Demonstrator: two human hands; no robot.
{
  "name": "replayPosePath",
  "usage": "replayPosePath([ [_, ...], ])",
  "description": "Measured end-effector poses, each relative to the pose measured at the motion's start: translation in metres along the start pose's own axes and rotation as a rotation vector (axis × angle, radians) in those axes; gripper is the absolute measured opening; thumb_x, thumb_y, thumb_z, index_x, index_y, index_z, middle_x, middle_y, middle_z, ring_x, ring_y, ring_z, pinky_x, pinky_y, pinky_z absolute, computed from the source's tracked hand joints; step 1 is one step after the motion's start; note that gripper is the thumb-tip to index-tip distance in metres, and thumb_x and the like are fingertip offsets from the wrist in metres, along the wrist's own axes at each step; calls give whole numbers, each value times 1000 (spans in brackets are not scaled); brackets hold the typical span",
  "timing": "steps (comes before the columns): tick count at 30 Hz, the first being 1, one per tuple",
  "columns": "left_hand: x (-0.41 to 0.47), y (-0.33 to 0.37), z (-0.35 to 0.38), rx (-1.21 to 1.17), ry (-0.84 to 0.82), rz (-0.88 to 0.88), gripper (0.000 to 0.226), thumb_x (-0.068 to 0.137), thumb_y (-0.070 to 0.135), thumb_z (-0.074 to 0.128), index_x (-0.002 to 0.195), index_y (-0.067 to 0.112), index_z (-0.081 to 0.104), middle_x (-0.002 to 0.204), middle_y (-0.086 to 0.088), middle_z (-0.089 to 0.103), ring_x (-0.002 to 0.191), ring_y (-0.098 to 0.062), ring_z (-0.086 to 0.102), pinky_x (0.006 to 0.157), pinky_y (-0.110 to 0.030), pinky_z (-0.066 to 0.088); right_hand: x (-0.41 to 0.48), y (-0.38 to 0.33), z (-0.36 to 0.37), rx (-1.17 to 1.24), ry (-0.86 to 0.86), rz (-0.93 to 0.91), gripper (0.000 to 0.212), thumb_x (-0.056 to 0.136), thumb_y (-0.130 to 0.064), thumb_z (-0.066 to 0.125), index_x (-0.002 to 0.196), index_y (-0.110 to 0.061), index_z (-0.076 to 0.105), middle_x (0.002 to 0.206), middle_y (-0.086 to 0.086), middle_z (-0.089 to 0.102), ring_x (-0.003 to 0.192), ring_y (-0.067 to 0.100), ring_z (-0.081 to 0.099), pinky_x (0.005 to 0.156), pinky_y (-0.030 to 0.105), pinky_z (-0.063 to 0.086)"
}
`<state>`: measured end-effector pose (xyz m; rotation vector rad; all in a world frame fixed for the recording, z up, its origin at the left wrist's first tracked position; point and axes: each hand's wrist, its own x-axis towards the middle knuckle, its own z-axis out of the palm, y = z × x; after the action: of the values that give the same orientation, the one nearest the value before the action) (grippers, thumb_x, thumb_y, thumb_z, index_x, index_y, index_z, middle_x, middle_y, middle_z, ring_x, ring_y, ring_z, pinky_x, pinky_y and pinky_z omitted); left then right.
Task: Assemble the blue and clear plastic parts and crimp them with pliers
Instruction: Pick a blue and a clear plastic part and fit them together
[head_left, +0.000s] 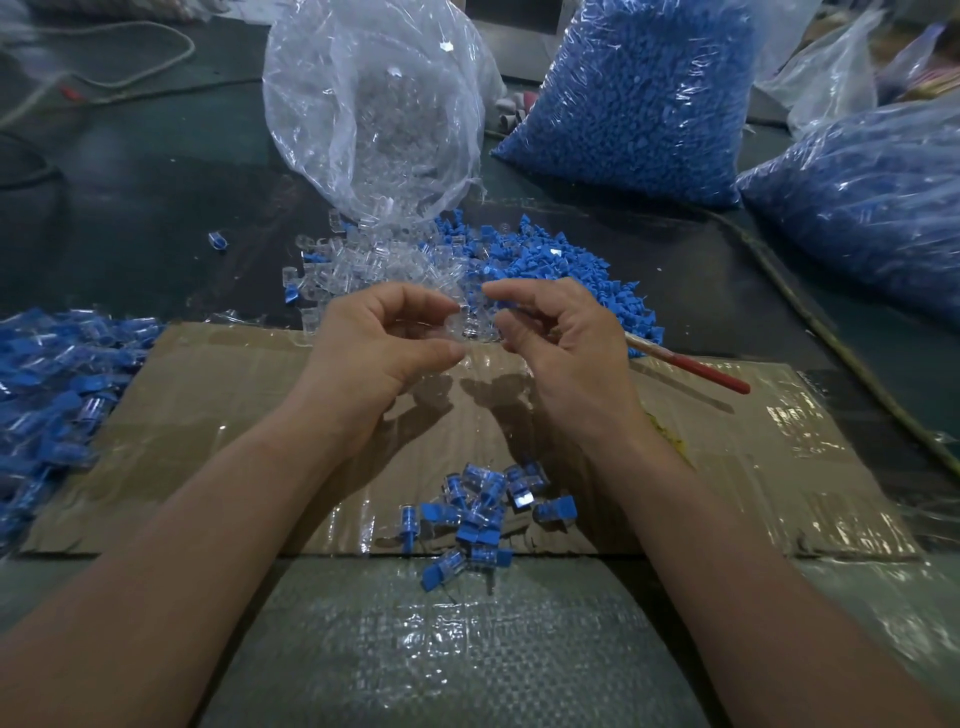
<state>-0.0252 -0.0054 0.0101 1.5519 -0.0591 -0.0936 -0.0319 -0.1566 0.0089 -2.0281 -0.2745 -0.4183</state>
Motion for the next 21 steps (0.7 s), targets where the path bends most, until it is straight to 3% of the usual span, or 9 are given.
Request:
replayPosePath([
  [4,0,2,0,-27,5,12,30,71,-13,64,82,15,69,73,-3,63,60,-5,61,57,-16,52,-1,0,0,-33,-20,-16,29,85,-5,60,112,-16,64,84,-15,50,76,-8,51,75,10,46],
  [7,2,0,-1,44,31,41,30,72,-11,66,85,16,66,77,0,63,65,-3,61,61,-13,50,-2,-3,0,26,-9,7,19,81,-7,67,92,-20,62,76,-13,53,70,-5,51,65,10,45],
  [11,1,0,0,54,30,37,25,73,-9,66,82,14,66,71,3,66,64,-3,63,61,-14,51,-4,-7,0,46,-41,-20,25,78,-5,70,74,-26,57,68,-11,56,65,-1,54,60,11,46],
  [16,1,1,0,113,43,65,25,74,-4,68,80,20,67,68,5,67,63,-5,63,67,-24,53,-6,-8,0,13,-66,-68,18,77,-5,71,77,-19,60,71,-10,60,68,9,58,60,13,48],
  [21,-3,3,3,147,25,119,22,72,-5,69,76,15,64,66,1,65,56,-2,60,54,-12,49,-5,-6,0,-59,-51,-79,9,76,-8,72,81,-11,66,72,-9,61,69,8,59,61,18,51],
])
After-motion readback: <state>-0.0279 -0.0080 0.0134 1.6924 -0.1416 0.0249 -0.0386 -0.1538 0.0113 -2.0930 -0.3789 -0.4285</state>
